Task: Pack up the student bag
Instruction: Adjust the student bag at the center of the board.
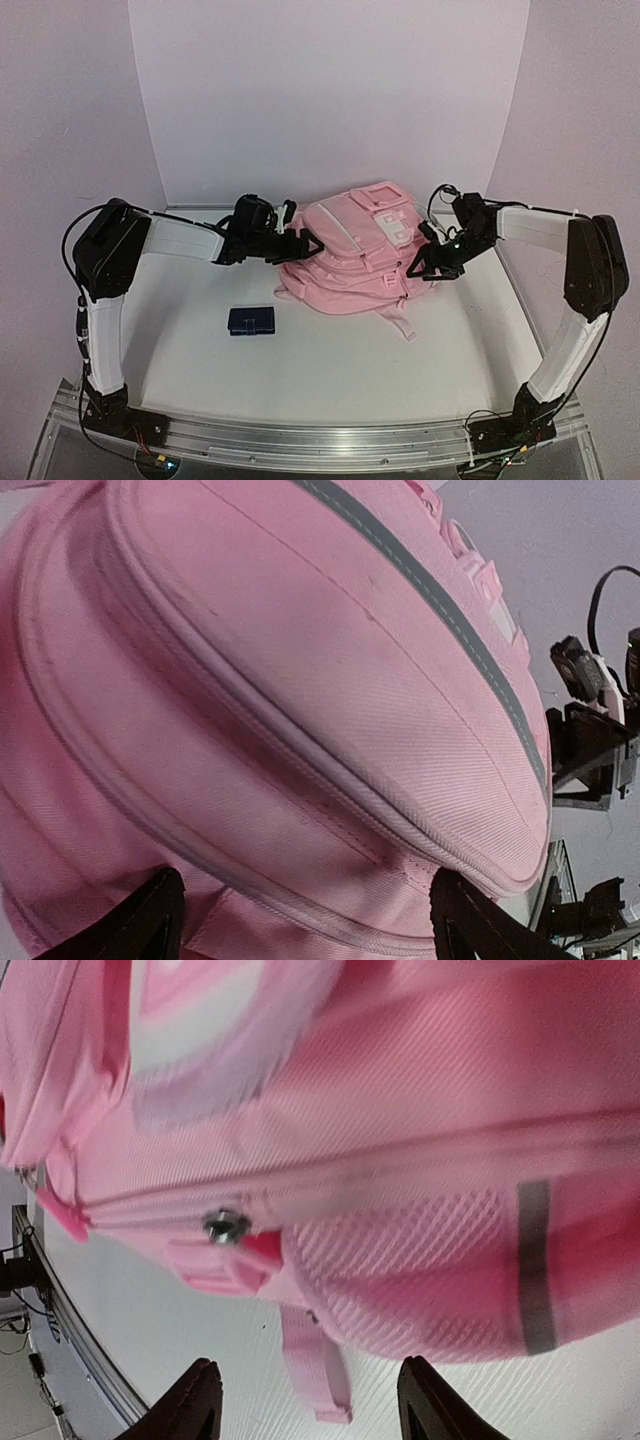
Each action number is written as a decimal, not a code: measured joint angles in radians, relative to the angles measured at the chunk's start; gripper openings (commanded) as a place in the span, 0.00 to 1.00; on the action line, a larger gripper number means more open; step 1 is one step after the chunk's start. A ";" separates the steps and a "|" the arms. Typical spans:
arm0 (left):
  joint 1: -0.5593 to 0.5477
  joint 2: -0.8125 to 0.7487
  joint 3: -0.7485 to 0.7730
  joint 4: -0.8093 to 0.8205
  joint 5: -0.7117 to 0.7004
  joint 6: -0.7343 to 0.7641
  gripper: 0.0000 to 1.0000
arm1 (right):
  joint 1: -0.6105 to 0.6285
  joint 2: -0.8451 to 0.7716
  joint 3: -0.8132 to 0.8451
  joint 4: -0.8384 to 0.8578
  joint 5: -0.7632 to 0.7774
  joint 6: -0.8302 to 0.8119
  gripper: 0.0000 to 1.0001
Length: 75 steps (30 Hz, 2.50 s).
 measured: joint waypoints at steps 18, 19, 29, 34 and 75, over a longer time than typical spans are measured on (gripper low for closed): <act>-0.044 -0.133 -0.102 0.020 0.007 0.001 1.00 | -0.109 0.386 0.657 0.006 0.232 -0.030 0.90; -0.056 -0.132 -0.103 0.029 0.013 -0.009 1.00 | -0.109 0.412 0.658 0.003 0.231 -0.029 0.88; -0.087 -0.002 -0.085 0.134 0.052 -0.120 1.00 | -0.129 0.357 0.509 0.083 0.153 0.012 0.73; -0.039 0.065 0.005 0.108 0.084 -0.134 1.00 | -0.138 0.204 0.292 0.094 0.119 0.042 0.68; -0.093 0.048 0.003 -0.050 0.080 0.046 1.00 | -0.007 0.011 0.127 0.047 0.088 -0.050 0.70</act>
